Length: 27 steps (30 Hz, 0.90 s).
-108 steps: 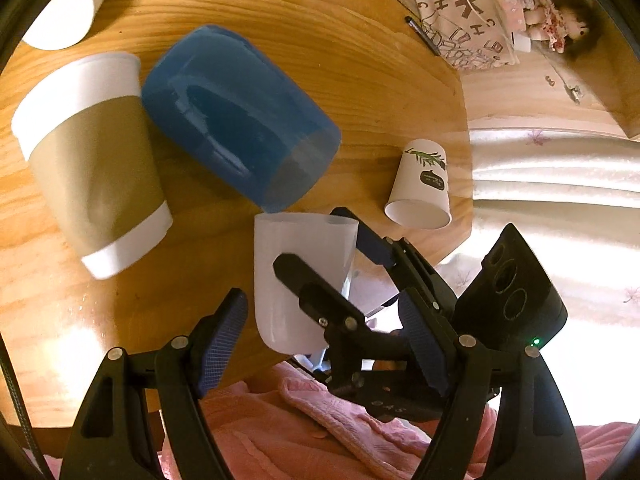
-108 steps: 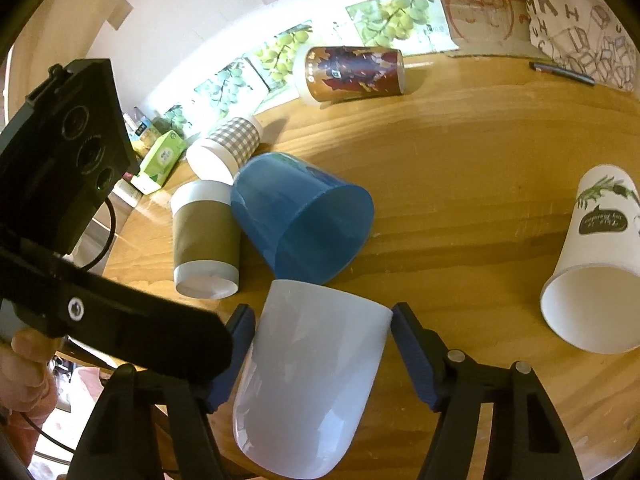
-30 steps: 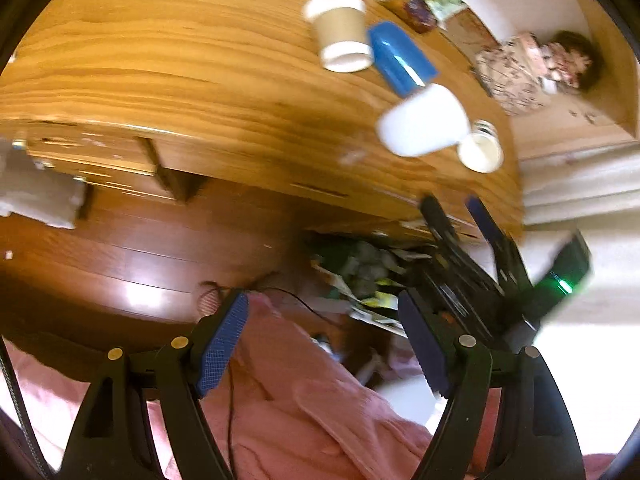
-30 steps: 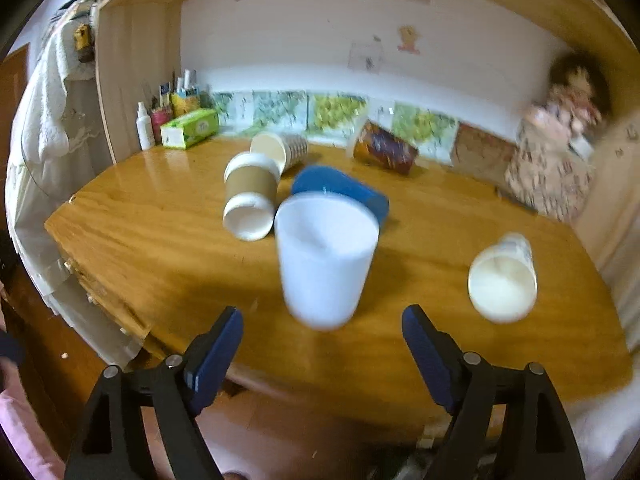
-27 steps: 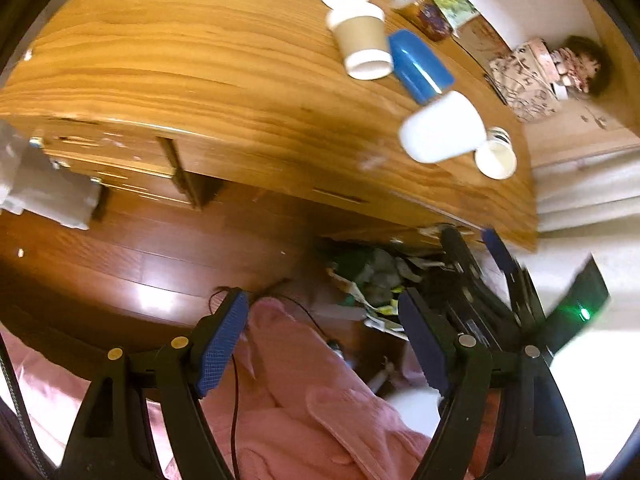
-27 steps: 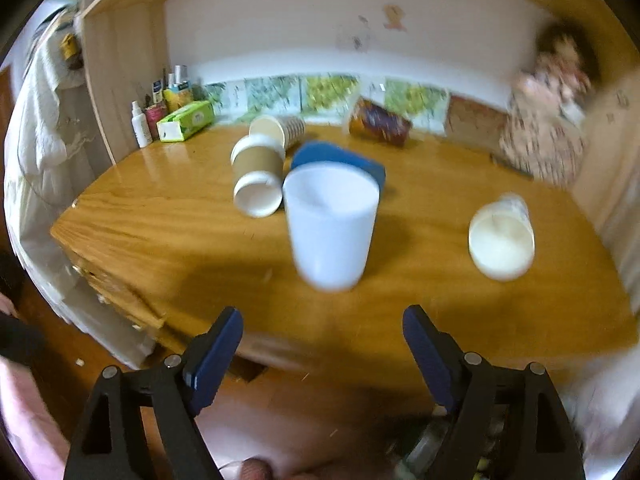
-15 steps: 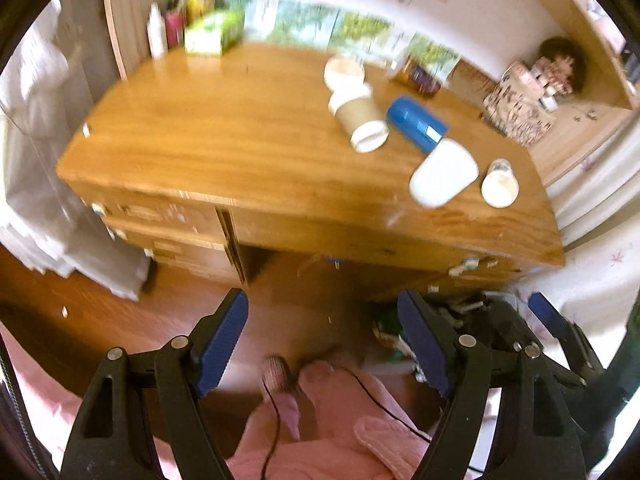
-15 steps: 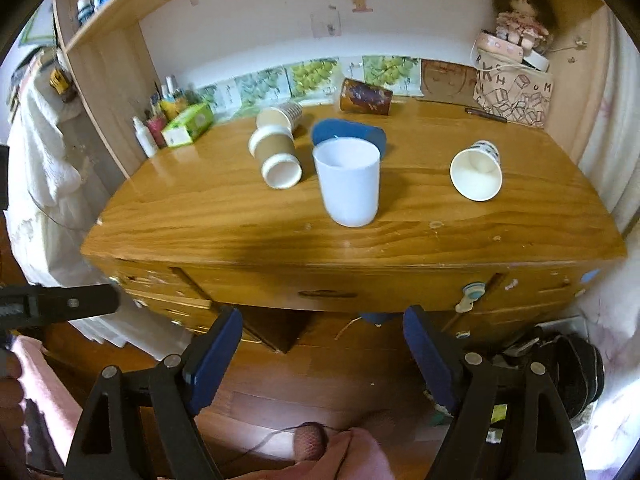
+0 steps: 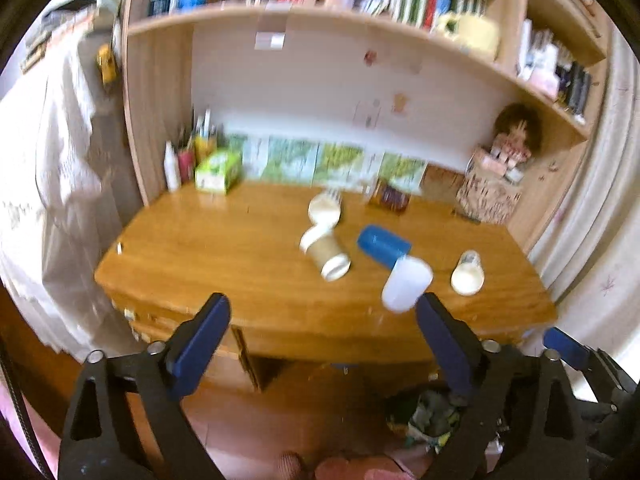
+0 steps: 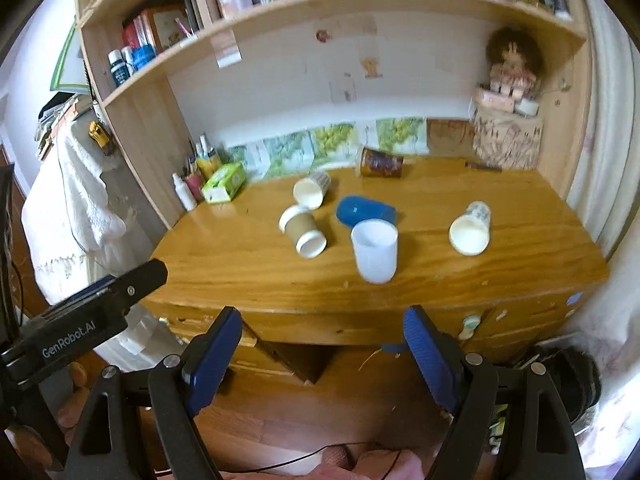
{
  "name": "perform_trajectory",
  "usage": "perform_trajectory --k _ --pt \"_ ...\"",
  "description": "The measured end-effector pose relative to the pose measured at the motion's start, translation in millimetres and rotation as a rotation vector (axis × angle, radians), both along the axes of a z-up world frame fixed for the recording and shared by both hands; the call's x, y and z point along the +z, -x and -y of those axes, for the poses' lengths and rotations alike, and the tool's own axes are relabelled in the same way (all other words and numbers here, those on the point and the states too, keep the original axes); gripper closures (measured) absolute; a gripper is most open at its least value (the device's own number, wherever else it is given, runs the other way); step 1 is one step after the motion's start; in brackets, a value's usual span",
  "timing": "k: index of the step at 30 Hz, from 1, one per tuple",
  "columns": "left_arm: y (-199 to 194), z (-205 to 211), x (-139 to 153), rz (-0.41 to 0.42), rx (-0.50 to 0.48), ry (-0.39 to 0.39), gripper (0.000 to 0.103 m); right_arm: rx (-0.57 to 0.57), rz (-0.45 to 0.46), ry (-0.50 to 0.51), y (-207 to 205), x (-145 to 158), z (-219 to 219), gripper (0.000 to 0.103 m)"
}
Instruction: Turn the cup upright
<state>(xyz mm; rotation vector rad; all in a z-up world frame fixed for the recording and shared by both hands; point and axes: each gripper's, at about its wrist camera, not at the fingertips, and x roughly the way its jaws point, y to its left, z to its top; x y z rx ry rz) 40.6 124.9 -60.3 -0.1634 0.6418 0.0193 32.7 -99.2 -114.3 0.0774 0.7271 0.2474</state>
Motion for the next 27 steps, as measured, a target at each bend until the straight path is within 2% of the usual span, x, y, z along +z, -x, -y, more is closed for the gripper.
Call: perform_trajectory --k 1,2,3,7,11,19,27 --pt "4 4 5 0.038 0.004 -0.014 0.003 -0.008 0.021 0.010 3 5 0 0.015" --pt "6 5 8 0.059 0.005 -0.020 0.002 -0.017 0.042 0.018 6 9 1 0.005" --pt "9 8 12 0.089 0.007 -0.032 0.001 -0.023 0.061 0.022 8 12 2 0.000" --pt "18 17 21 0.167 0.014 -0.068 0.001 -0.050 0.136 0.039 16 20 7 0.000" --pt "30 18 28 0.236 0.050 -0.078 0.000 -0.104 0.215 0.009 22 29 18 0.000" --pt "45 19 37 0.314 0.087 -0.092 0.000 -0.170 0.357 -0.037 43 44 32 0.000" --pt "50 24 39 0.342 0.074 -0.104 0.000 -0.212 0.385 -0.047 52 48 39 0.000"
